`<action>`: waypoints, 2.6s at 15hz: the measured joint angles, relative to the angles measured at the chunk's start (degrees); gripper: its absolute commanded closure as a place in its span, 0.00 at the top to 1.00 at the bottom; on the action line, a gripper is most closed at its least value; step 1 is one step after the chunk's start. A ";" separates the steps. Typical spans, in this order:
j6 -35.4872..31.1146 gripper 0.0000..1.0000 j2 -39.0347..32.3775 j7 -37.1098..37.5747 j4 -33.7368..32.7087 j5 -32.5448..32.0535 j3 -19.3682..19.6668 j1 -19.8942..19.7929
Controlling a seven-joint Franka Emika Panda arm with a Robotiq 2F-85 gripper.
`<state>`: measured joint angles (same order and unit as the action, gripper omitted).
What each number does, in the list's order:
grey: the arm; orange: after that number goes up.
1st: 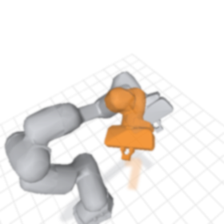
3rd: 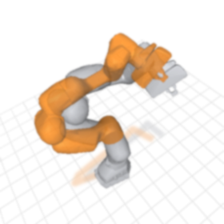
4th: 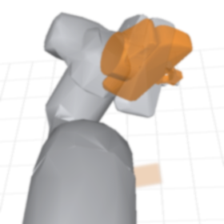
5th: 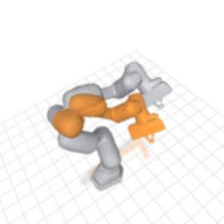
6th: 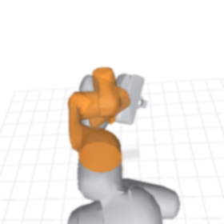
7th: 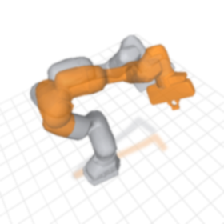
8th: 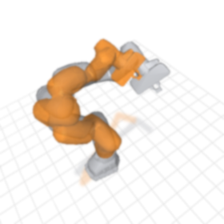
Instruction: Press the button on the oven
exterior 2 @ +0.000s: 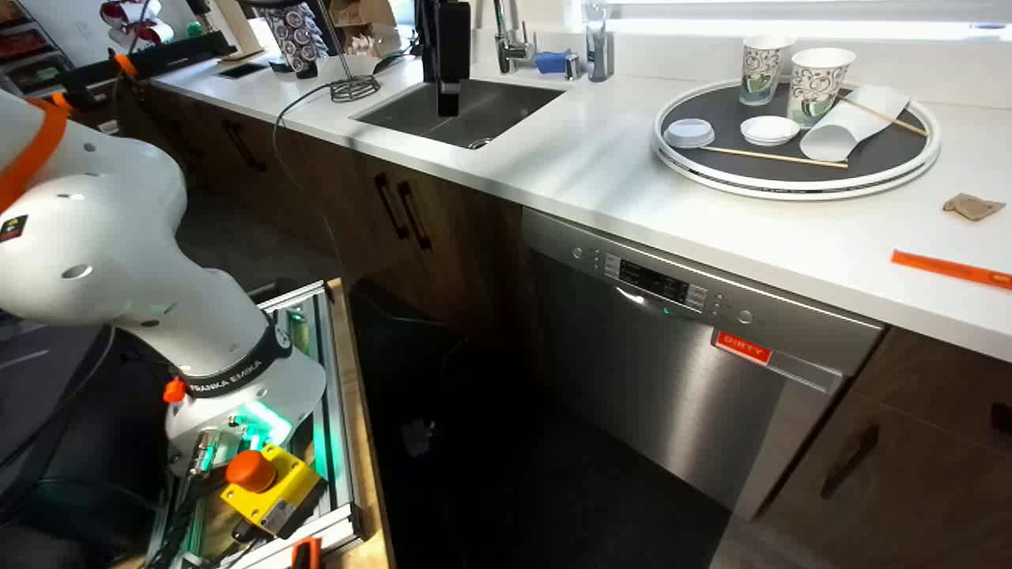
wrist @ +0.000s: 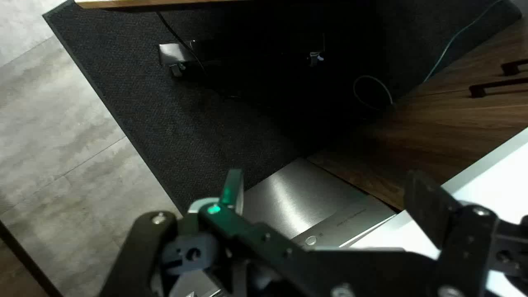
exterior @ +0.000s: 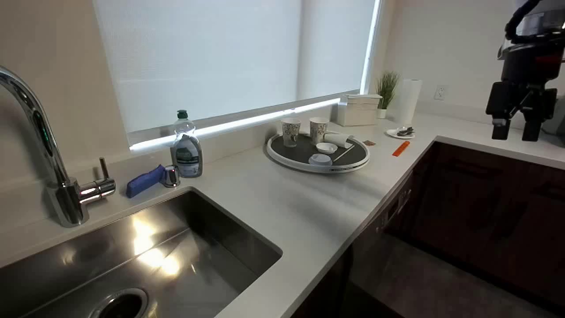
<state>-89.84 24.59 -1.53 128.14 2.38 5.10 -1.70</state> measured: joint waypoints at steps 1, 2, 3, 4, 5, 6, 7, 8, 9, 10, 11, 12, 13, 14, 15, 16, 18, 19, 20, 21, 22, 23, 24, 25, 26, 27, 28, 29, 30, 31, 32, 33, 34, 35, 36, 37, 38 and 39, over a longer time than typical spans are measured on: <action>0.00 1.00 0.00 0.00 0.00 0.00 0.00 0.00; 0.00 1.00 0.00 0.00 0.00 0.00 0.00 0.00; 0.00 1.00 0.00 0.00 0.00 0.00 0.00 0.00; 0.00 1.00 0.00 0.00 0.00 0.00 0.00 0.00; 0.00 1.00 0.00 0.00 0.00 0.00 0.00 0.00; 0.00 1.00 0.00 0.00 0.00 0.00 0.00 0.00; 0.00 1.00 0.00 0.00 0.00 0.00 0.00 0.00; 0.00 1.00 0.00 0.00 0.00 0.00 0.00 0.00; 0.00 1.00 -0.05 0.32 0.00 -0.08 -0.04 -0.09; 0.00 1.00 -0.28 0.80 0.07 -0.14 -0.07 -0.31; -0.08 1.00 -0.78 1.39 0.33 -0.54 -0.07 -0.70; -0.26 1.00 -1.56 1.54 0.89 -0.98 0.02 -1.22; -1.17 1.00 -2.60 1.54 1.78 -1.54 0.19 -1.83; -2.41 1.00 -3.73 1.36 2.77 -1.93 0.51 -2.40; -4.20 1.00 -5.04 1.00 3.94 -2.41 1.03 -2.95; -6.35 1.00 -6.28 0.33 5.16 -2.78 1.63 -3.46; -12.10 1.00 -8.59 -1.84 7.71 -3.59 3.07 -4.54; -15.60 1.00 -9.52 -2.89 8.90 -3.96 3.71 -5.05; -19.82 1.00 -10.37 -3.88 10.13 -4.28 4.31 -5.56; -24.20 1.00 -11.06 -4.72 11.27 -4.63 4.81 -6.03; -28.29 1.00 -11.67 -5.34 12.32 -5.15 5.18 -6.49; -31.90 1.00 -12.35 -5.85 13.24 -5.80 5.45 -6.92; -34.42 1.00 -13.15 -6.09 13.95 -6.32 5.62 -7.26; -36.29 1.00 -14.08 -6.11 14.51 -6.65 5.72 -7.51; -37.40 1.00 -15.05 -6.11 14.83 -6.81 5.76 -7.67; -37.84 1.00 -15.80 -6.11 14.85 -6.88 5.76 -7.75; -38.12 1.00 -16.22 -6.11 14.85 -6.90 5.76 -7.76; -38.16 1.00 -16.38 -6.11 14.84 -6.91 5.76 -7.76; -38.16 1.00 -16.38 -6.11 14.84 -6.91 5.76 -7.76; -38.16 1.00 -16.38 -6.11 14.79 -6.91 5.75 -7.76; -38.35 1.00 -16.38 -6.52 14.76 -7.08 5.69 -7.75; -39.19 1.00 -16.44 -7.67 14.79 -8.27 5.58 -7.75; -40.75 1.00 -16.65 -9.24 14.88 -9.59 5.52 -7.74; -43.08 1.00 -17.11 -11.45 15.06 -10.44 5.55 -7.74; -45.76 1.00 -17.80 -14.11 15.25 -10.55 5.69 -7.74; -48.79 1.00 -18.71 -17.31 15.44 -10.26 5.93 -7.74; -51.88 1.00 -19.76 -21.06 15.70 -9.09 6.26 -7.74; -54.66 1.00 -20.90 -25.17 15.96 -6.97 6.56 -7.74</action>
<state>-144.51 3.69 -26.70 144.10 -4.60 11.66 -9.44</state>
